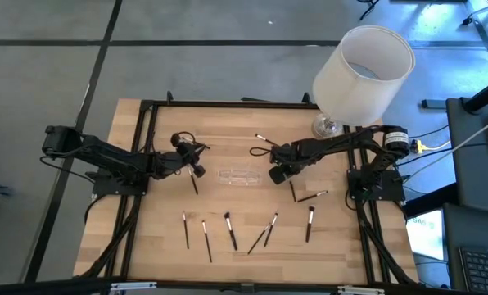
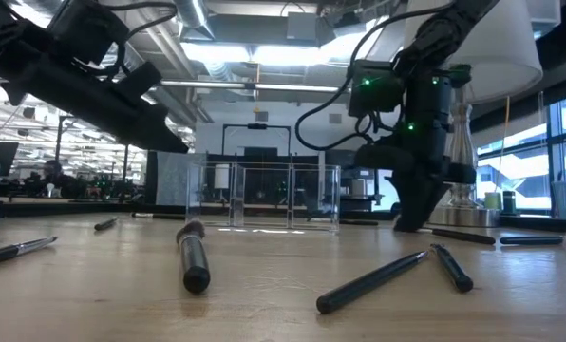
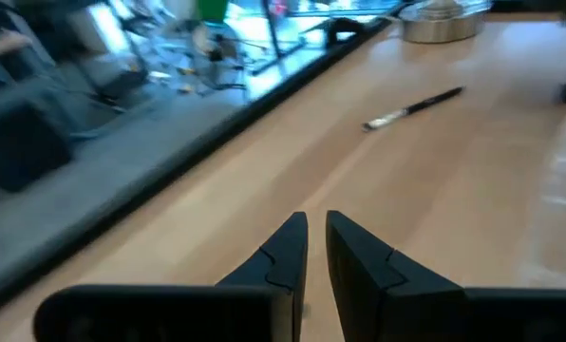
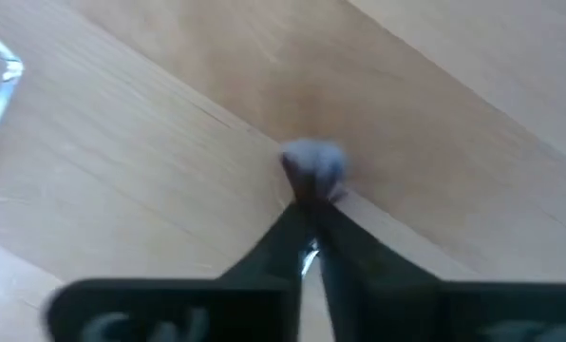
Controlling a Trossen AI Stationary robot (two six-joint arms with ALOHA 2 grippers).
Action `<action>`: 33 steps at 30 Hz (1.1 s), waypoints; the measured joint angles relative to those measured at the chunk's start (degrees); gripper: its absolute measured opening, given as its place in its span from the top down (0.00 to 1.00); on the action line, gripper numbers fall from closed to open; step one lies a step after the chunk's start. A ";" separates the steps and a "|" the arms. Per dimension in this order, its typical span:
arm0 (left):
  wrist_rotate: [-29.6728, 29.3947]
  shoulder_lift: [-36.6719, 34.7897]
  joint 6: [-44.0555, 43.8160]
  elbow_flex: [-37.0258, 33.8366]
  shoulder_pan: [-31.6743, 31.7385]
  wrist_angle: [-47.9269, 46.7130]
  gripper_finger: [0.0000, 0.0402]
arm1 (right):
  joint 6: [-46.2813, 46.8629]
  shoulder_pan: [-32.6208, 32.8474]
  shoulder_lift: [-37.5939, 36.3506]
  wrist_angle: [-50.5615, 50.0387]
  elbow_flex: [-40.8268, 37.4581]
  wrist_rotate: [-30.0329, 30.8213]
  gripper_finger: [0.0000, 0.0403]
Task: Put items in baskets/containers
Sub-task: Put the highlighter brush into the transparent organizer
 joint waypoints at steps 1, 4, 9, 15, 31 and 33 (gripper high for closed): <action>-2.03 0.00 1.31 -0.01 0.20 0.82 0.90 | -0.55 0.00 0.01 0.29 -0.02 0.14 0.97; -5.77 0.00 4.65 0.00 1.30 4.60 0.91 | -2.68 0.09 -0.33 1.70 -0.05 1.67 0.96; -1.27 -0.02 4.27 -0.01 2.67 6.61 0.92 | -7.16 0.52 -4.86 4.69 -0.33 7.86 0.99; 2.53 0.00 -3.35 -0.02 1.65 3.98 0.92 | -15.62 4.31 -16.84 16.04 -0.25 22.35 0.99; 1.24 0.00 -5.03 -0.02 0.69 4.48 0.91 | -47.66 10.29 -2.49 73.37 -0.20 27.58 0.99; 0.18 0.00 -5.03 -0.02 0.69 4.44 0.91 | -47.65 10.47 0.01 75.20 -0.20 27.83 0.99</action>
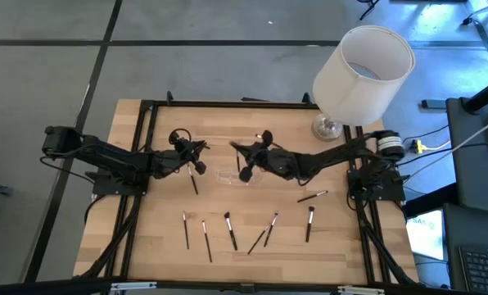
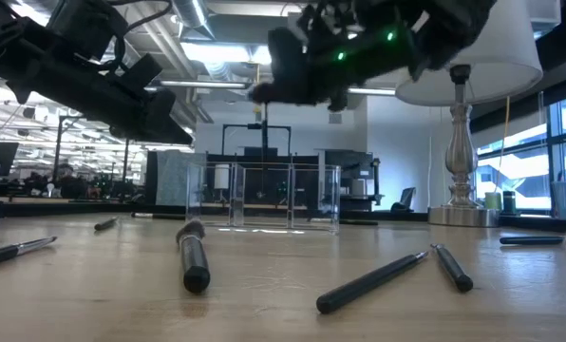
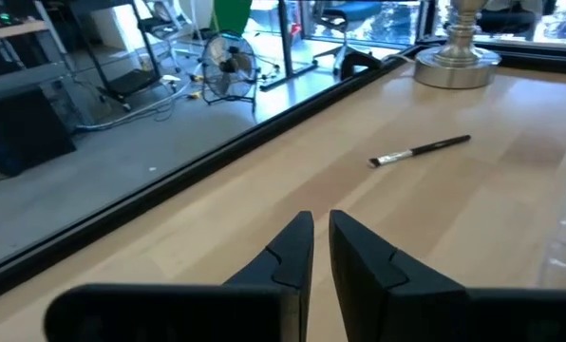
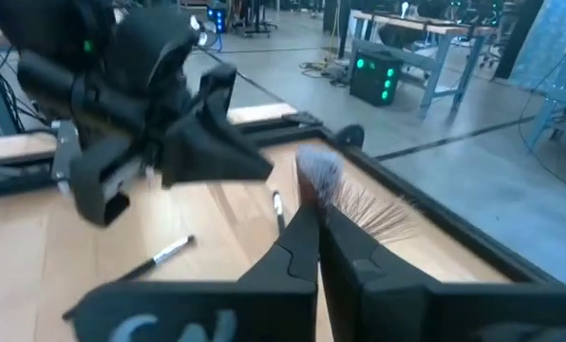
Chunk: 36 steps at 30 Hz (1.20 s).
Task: Put items in baskets/containers
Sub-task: Put the highlighter brush into the transparent organizer, then put the eyeshadow brush into the transparent organizer
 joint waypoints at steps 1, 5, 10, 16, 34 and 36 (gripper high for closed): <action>-0.65 0.00 0.00 0.00 0.00 0.02 0.91 | 0.33 0.07 0.78 0.20 0.00 -0.06 0.99; -2.00 0.00 0.04 0.00 0.00 -0.02 0.91 | 1.57 0.46 1.97 -0.32 0.00 -0.06 0.98; -2.09 0.00 0.15 0.00 0.00 -0.53 0.91 | 2.19 0.63 0.92 -2.95 0.02 -0.07 0.87; -2.09 0.00 0.10 0.00 0.00 -1.24 0.91 | 4.29 0.63 -0.51 -8.64 0.02 -0.14 0.72; -1.84 0.00 -3.88 0.00 0.00 -1.81 0.90 | -4.19 -3.73 -5.81 -29.10 10.89 -2.05 0.60; -1.85 0.00 -3.89 0.00 0.00 -1.81 0.89 | -6.29 -4.49 -5.79 -29.24 11.33 -2.08 0.61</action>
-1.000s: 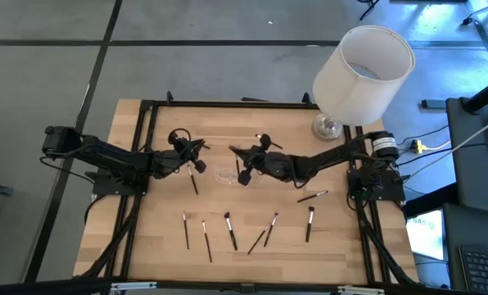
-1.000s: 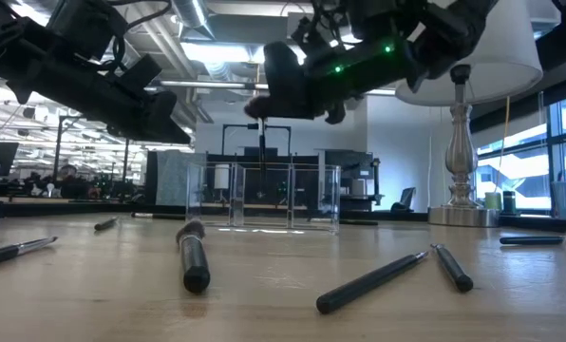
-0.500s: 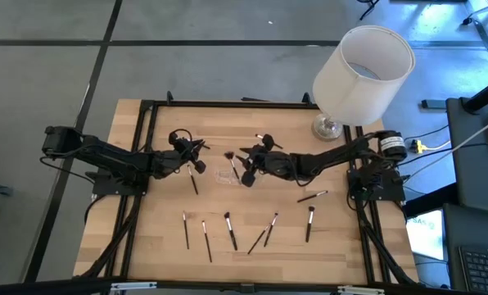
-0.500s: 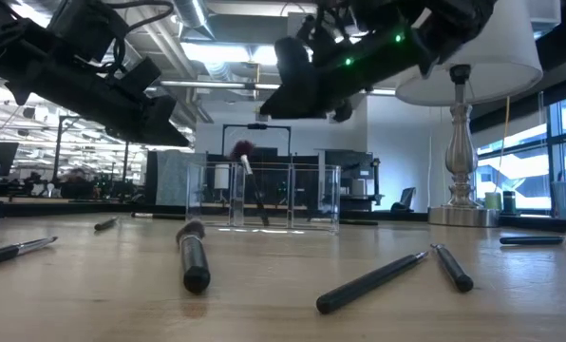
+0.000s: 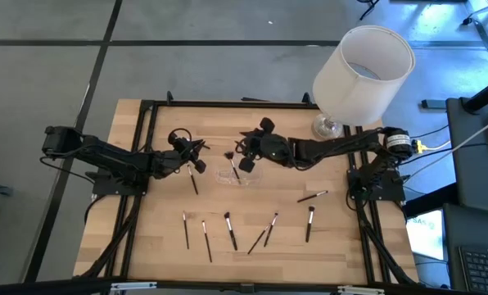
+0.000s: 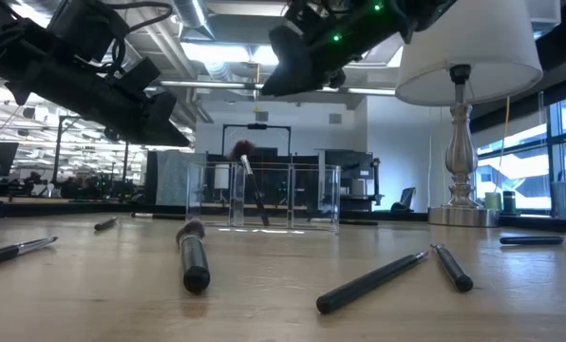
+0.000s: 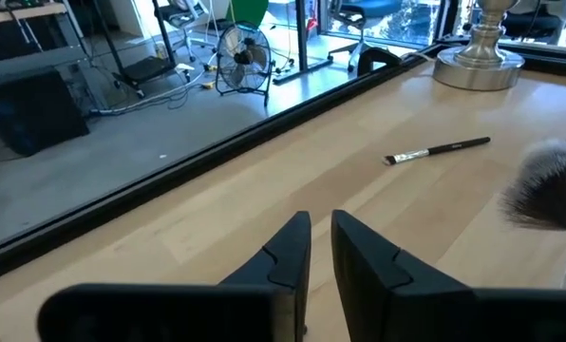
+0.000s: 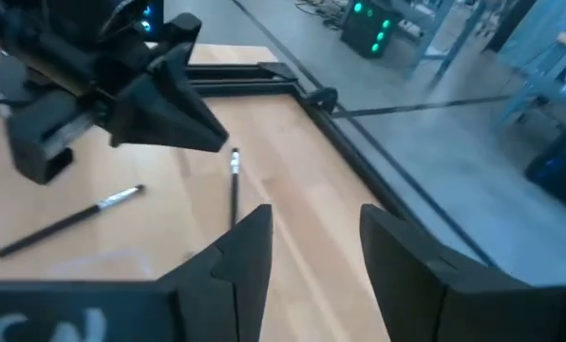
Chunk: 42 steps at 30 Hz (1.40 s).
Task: Put items in baskets/containers
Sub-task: Put the eyeshadow brush into the transparent organizer
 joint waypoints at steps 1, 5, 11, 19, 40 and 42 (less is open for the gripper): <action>-0.02 0.00 0.14 0.00 0.00 0.02 0.88 | -1.38 -0.31 0.00 0.09 0.25 0.00 0.61; -0.04 0.00 2.40 0.00 0.00 0.06 0.87 | -2.82 -1.21 0.00 0.14 1.23 0.02 0.61; 0.03 0.00 2.45 0.00 0.00 -0.18 0.86 | 0.50 -3.65 0.00 -7.92 5.00 -0.19 0.61; 0.03 0.00 2.42 0.00 0.00 -1.38 0.85 | 15.11 -11.79 0.00 -28.85 11.11 -7.69 0.61; -0.02 0.00 2.09 0.00 0.04 -0.09 0.84 | 18.51 -18.84 9.45 -30.20 11.27 -19.55 0.61; -0.08 0.00 2.09 0.00 0.04 -0.07 0.84 | 18.32 -19.64 10.25 -30.43 11.27 -19.59 0.61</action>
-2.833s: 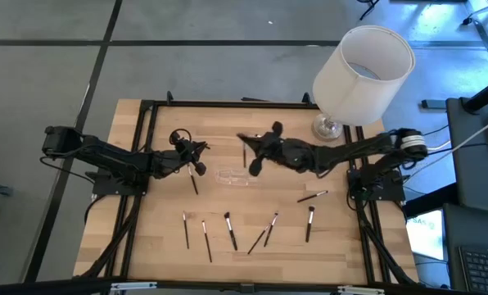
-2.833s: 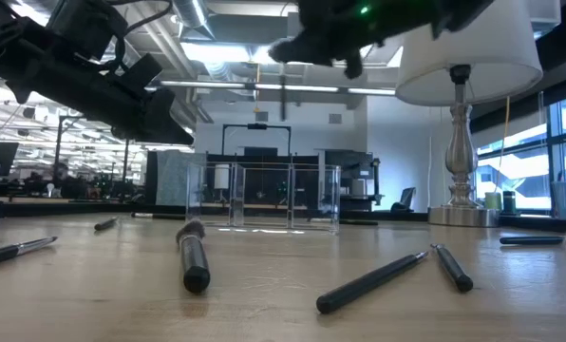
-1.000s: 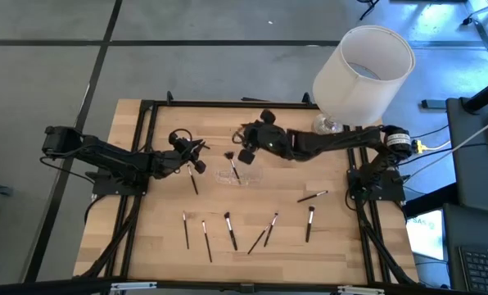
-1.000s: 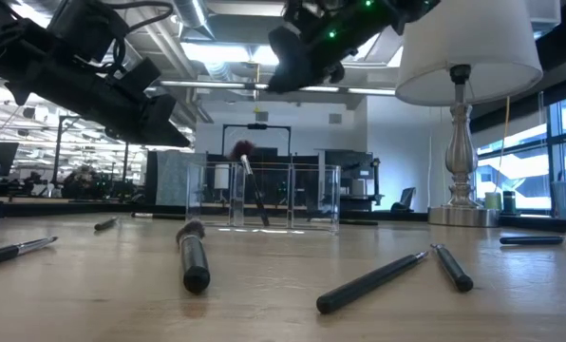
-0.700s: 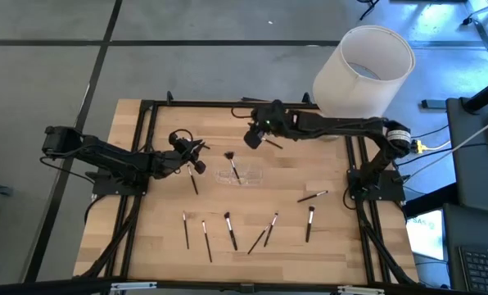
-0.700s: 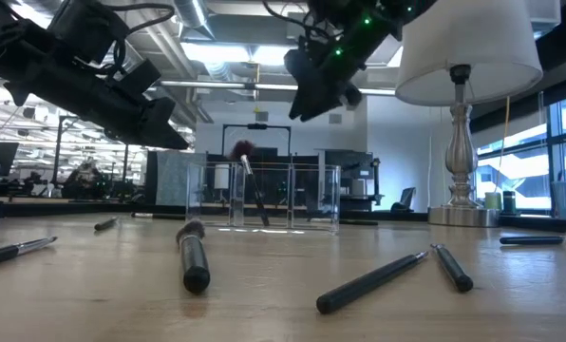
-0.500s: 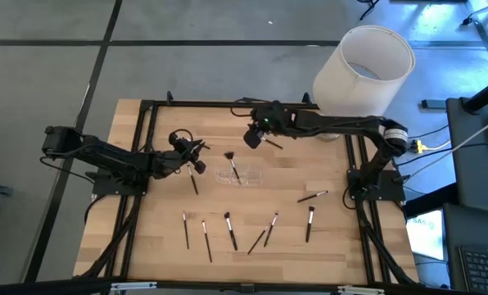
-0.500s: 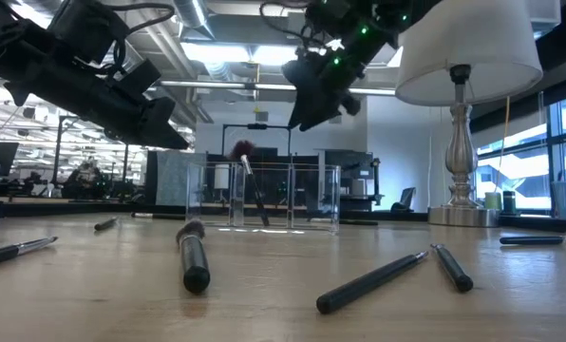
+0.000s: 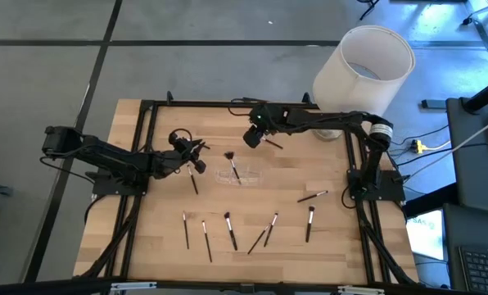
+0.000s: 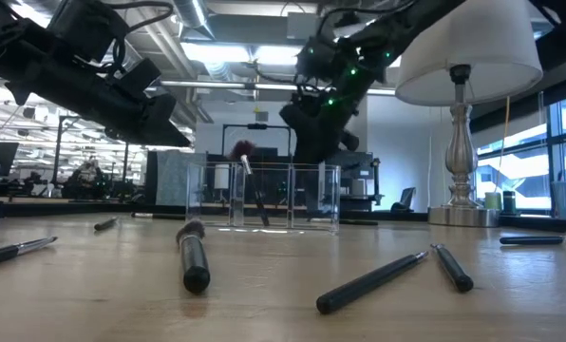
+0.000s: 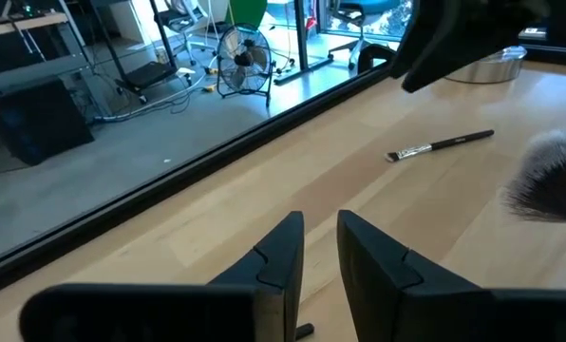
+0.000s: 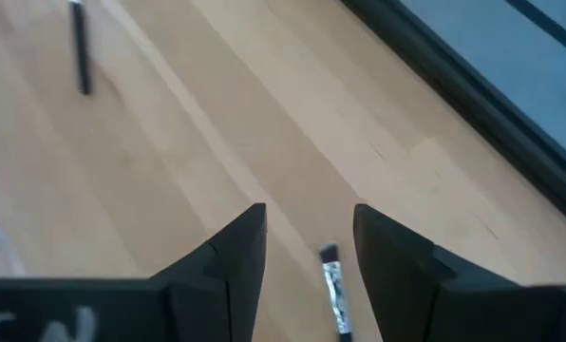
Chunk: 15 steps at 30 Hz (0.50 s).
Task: Put items in baskets/containers
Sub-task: Put the eyeshadow brush into the transparent organizer
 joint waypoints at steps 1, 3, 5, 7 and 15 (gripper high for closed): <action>-0.13 0.00 0.05 0.00 0.00 0.01 0.83 | -0.30 -0.50 0.34 -0.36 0.00 -0.24 0.61; -0.56 0.00 0.88 0.00 0.01 0.26 0.83 | -1.98 -1.26 1.51 -0.75 0.00 -1.03 0.61; -0.92 0.00 1.77 0.00 0.30 0.31 0.82 | -4.75 -1.82 3.09 -0.98 0.00 -2.11 0.61; -0.59 0.00 2.16 0.00 1.07 0.46 0.82 | -7.24 -2.17 4.90 -0.68 0.00 -2.87 0.61; 2.32 0.00 1.97 0.00 3.64 0.42 0.82 | -11.62 -3.16 10.56 0.13 -0.02 -3.05 0.61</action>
